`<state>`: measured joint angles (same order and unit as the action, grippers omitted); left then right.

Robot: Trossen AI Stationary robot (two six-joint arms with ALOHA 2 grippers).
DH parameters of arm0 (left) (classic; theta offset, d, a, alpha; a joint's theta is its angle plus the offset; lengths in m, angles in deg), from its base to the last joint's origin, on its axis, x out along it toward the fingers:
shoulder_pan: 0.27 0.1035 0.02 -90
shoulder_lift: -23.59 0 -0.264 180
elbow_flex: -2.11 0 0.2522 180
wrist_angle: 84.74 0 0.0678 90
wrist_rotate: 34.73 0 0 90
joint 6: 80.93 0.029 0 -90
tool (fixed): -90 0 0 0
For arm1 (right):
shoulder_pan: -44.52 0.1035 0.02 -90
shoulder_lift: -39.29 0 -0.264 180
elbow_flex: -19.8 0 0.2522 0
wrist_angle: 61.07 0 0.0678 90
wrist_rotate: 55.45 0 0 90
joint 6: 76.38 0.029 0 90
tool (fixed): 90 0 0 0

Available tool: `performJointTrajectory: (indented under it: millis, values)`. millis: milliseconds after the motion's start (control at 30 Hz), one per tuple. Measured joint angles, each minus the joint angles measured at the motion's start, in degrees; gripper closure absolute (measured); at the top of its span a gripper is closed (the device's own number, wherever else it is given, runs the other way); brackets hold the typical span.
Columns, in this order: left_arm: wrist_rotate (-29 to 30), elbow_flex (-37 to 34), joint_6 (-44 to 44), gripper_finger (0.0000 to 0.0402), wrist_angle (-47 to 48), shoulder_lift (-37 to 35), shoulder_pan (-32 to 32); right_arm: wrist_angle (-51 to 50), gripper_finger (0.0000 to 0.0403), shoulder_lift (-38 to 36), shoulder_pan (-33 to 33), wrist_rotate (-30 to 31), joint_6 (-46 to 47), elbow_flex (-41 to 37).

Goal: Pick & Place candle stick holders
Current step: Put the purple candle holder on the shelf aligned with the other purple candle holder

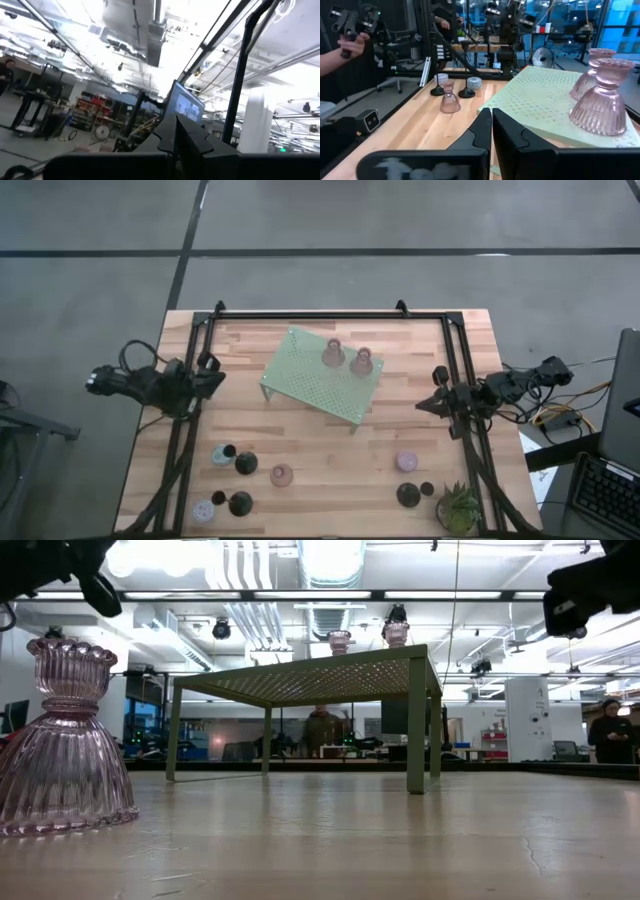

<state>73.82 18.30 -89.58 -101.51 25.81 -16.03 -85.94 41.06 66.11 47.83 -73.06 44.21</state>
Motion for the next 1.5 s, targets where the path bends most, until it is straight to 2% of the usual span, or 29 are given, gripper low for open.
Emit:
performJointTrajectory:
  millis: [200, 367, 667, 867, 1033, 1167, 1400, 1500]
  values:
    - [1.29, 1.48, -3.21, 0.0384, 3.36, 3.91, 0.01, -0.73, 0.0394, -1.77, -1.64, 0.06, -0.29, 0.01]
    - [0.41, 7.14, -6.7, 0.0338, 8.23, 11.37, 0.01, -0.31, 0.0394, -1.77, -2.72, 0.22, -1.76, 0.49]
    - [0.85, 27.44, -10.78, 0.0237, 33.52, 30.05, 0.01, -0.71, 0.0394, -1.7, -2.78, -1.67, -0.92, -0.89]
    - [0.83, 40.5, -10.91, 0.0193, 46.57, 41.27, 0.01, -0.08, 0.0394, -1.77, -2.78, -5.87, 1.15, -0.93]
    - [-0.53, 48.12, -12.09, 0.0181, 54.72, 50.03, 0.05, 0.08, 0.0394, -1.76, -2.8, -5.85, -0.13, -1.52]
    - [-5.01, 51.55, -12.34, 0.0179, 56.7, 56.5, -0.1, 0.12, 0.0394, -1.77, -2.89, -5.1, -0.78, -1.56]
    - [-12.7, 57.97, -12.56, 0.0179, 65.98, 66.92, -0.13, -0.19, 0.0394, -1.67, -2.89, -2.65, -0.98, -1.65]
    - [-14.65, 59.87, -12.57, 0.0179, 65.77, 70.35, -0.88, -0.25, 0.0394, -1.62, -2.89, -2.61, -0.98, -1.73]
